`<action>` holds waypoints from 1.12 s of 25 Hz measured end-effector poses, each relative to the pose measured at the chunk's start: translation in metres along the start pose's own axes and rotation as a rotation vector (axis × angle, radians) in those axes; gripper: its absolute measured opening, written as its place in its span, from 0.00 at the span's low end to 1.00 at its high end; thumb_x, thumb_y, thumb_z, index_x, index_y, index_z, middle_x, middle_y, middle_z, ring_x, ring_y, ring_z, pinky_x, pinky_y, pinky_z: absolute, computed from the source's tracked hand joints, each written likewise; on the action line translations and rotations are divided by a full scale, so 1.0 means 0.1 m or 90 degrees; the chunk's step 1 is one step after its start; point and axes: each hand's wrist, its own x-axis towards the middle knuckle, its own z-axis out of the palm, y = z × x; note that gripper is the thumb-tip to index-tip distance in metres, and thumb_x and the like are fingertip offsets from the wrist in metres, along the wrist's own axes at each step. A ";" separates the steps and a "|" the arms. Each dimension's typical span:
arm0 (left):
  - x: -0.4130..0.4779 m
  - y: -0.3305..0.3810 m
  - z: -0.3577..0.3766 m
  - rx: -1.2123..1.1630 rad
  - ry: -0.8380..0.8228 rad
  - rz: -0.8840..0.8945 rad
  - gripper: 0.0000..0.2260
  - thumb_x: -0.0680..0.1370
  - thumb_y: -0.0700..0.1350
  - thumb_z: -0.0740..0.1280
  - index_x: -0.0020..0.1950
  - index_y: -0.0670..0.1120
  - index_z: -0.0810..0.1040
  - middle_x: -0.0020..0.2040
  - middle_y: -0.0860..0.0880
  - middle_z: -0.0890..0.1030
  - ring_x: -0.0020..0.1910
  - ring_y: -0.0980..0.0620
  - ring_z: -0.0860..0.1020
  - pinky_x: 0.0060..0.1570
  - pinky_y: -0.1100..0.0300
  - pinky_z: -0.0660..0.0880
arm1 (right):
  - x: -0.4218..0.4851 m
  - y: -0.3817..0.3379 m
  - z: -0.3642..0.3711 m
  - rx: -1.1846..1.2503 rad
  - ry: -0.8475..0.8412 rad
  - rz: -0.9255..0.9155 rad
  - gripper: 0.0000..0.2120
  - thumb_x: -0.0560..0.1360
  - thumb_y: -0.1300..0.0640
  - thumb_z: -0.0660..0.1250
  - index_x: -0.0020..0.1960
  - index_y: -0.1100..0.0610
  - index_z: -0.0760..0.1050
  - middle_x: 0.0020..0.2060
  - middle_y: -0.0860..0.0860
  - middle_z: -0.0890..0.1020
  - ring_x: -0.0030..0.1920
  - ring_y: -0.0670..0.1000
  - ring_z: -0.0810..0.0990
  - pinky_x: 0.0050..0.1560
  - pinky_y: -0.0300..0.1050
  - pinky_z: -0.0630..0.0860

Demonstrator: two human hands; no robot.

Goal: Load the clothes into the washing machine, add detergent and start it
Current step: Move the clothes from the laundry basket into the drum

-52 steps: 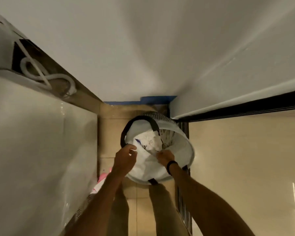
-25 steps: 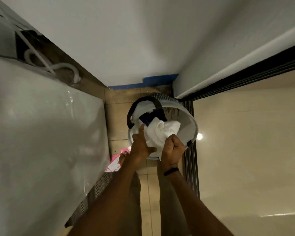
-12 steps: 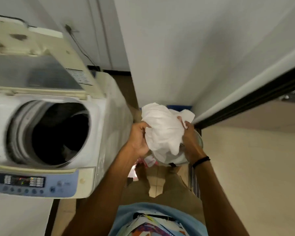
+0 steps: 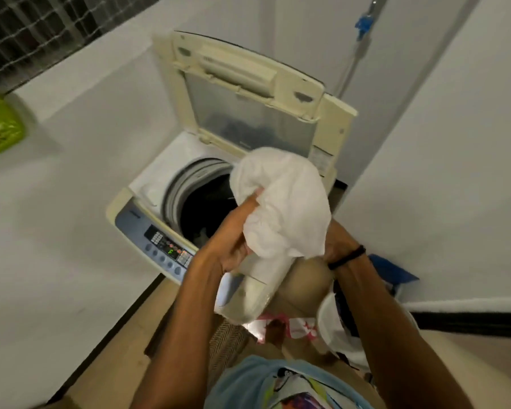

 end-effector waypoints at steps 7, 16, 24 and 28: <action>0.52 0.37 -0.92 0.104 0.237 0.058 0.30 0.66 0.67 0.74 0.62 0.53 0.79 0.54 0.51 0.85 0.51 0.49 0.84 0.51 0.49 0.82 | 1.20 -0.15 0.61 -0.402 0.051 -0.230 0.14 0.71 0.53 0.70 0.55 0.56 0.78 0.53 0.52 0.83 0.54 0.55 0.81 0.57 0.50 0.77; 1.09 -0.45 -0.89 0.430 0.272 -0.084 0.33 0.76 0.54 0.71 0.76 0.41 0.66 0.72 0.42 0.72 0.70 0.41 0.72 0.68 0.49 0.71 | 1.37 0.58 0.20 -0.609 0.136 -0.113 0.13 0.77 0.57 0.56 0.53 0.56 0.78 0.57 0.58 0.82 0.54 0.56 0.79 0.54 0.46 0.74; 1.08 -1.05 0.65 0.486 0.117 0.057 0.08 0.78 0.48 0.69 0.54 0.47 0.82 0.49 0.54 0.82 0.49 0.53 0.79 0.53 0.61 0.73 | 0.91 1.55 -1.08 -0.208 0.252 0.045 0.07 0.75 0.60 0.65 0.42 0.58 0.81 0.39 0.52 0.84 0.40 0.51 0.82 0.45 0.45 0.81; 1.23 -1.80 1.35 0.591 -0.047 -0.047 0.10 0.78 0.50 0.69 0.56 0.47 0.83 0.51 0.51 0.84 0.51 0.52 0.81 0.54 0.58 0.76 | 0.75 2.60 -2.00 -0.119 0.293 0.257 0.04 0.72 0.55 0.66 0.40 0.49 0.79 0.45 0.55 0.85 0.47 0.57 0.84 0.52 0.53 0.82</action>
